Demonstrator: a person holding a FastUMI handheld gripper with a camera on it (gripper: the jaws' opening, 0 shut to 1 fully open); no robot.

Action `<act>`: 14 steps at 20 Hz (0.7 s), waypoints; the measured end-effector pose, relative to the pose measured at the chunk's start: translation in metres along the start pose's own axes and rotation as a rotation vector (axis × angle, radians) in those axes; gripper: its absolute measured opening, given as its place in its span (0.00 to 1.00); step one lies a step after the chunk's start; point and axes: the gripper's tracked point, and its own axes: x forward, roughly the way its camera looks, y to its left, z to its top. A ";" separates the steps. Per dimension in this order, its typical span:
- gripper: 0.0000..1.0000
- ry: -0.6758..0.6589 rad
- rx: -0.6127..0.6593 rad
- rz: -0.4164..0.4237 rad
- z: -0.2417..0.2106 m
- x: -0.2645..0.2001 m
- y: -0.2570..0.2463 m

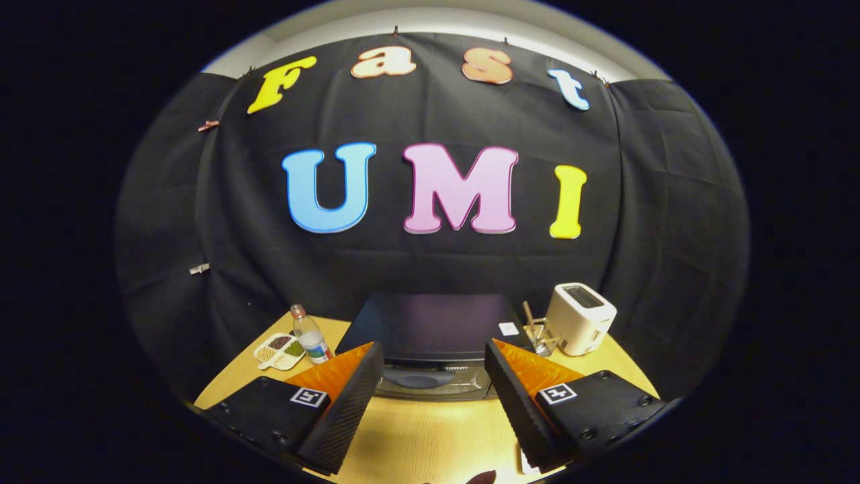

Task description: Open the toaster oven, put the food inside, and close the toaster oven door.

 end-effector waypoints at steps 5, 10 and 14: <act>0.99 0.133 0.000 0.008 -0.054 0.067 0.018; 0.98 0.182 0.004 -0.029 -0.076 0.107 0.019; 0.99 0.204 0.021 -0.052 -0.083 0.121 0.012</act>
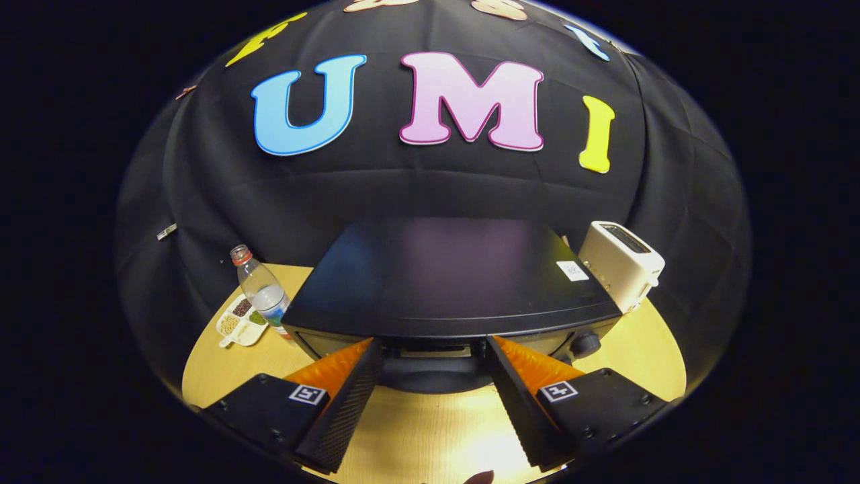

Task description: Open the toaster oven, put the food inside, and close the toaster oven door.

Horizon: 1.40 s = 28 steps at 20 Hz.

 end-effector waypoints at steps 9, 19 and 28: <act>0.99 0.030 -0.026 0.010 -0.038 -0.031 -0.004; 0.99 0.214 -0.075 0.040 -0.155 -0.069 -0.009; 0.99 0.278 0.057 0.195 -0.133 -0.132 -0.061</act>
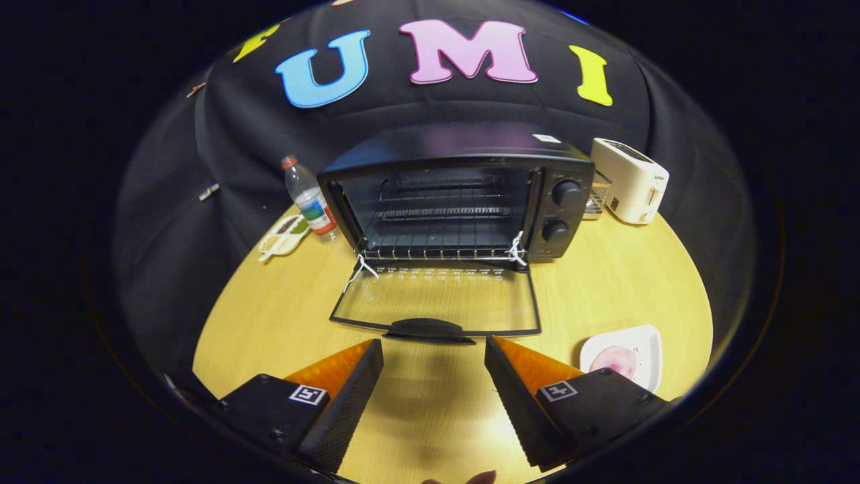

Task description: Open the toaster oven, put the food inside, and close the toaster oven door.

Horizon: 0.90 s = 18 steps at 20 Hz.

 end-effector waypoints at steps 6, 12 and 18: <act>0.99 0.215 0.045 -0.032 0.002 -0.046 -0.152; 0.99 0.480 0.124 -0.125 -0.046 -0.018 -0.287; 0.81 0.628 0.084 -0.105 -0.086 0.016 -0.308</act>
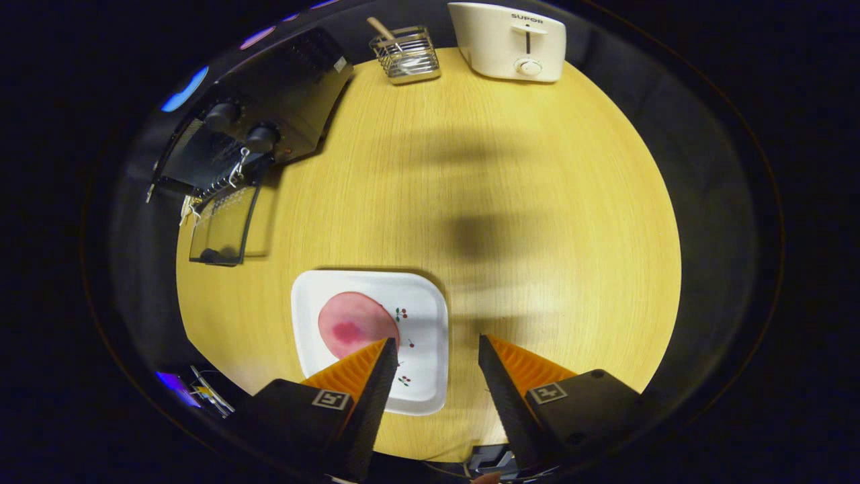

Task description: Open the toaster oven, put the food inside, and close the toaster oven door.

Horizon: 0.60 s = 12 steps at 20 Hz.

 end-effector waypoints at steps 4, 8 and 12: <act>0.37 0.028 -0.009 -0.013 -0.005 0.013 -0.002; 0.10 0.055 0.027 0.103 -0.007 0.011 -0.001; 0.05 0.054 0.220 0.332 -0.008 0.001 0.005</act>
